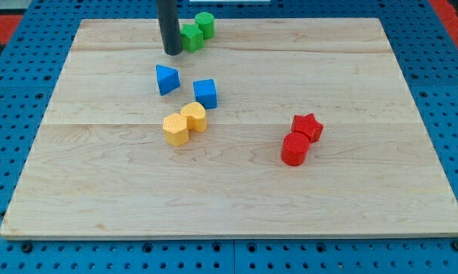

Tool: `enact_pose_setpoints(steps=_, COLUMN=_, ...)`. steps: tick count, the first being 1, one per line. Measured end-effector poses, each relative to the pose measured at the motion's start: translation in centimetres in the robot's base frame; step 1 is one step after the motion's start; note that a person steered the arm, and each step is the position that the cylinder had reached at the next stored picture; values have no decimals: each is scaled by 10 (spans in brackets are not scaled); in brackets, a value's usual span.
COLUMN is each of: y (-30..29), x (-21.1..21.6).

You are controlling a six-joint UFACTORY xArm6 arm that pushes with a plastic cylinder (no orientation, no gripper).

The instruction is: Push the yellow heart to the center left side of the board

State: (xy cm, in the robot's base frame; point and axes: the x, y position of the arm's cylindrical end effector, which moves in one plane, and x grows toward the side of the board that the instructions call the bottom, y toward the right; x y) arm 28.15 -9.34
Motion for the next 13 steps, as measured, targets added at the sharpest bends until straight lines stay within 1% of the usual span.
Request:
enact_pose_setpoints(steps=1, y=4, x=20)
enact_pose_setpoints(steps=2, y=26, x=48)
enact_pose_setpoints(steps=3, y=65, x=82)
enact_pose_setpoints(steps=4, y=110, x=89)
enact_pose_setpoints(steps=5, y=119, x=129)
enact_pose_setpoints(steps=6, y=50, x=140)
enact_pose_setpoints(steps=7, y=19, x=165)
enact_pose_setpoints(steps=8, y=12, x=185)
enact_pose_setpoints(steps=9, y=-60, x=185)
enact_pose_setpoints(steps=10, y=-69, x=165)
enact_pose_setpoints(steps=11, y=-24, x=165)
enact_pose_setpoints(steps=12, y=-54, x=141)
enact_pose_setpoints(steps=13, y=-69, x=122)
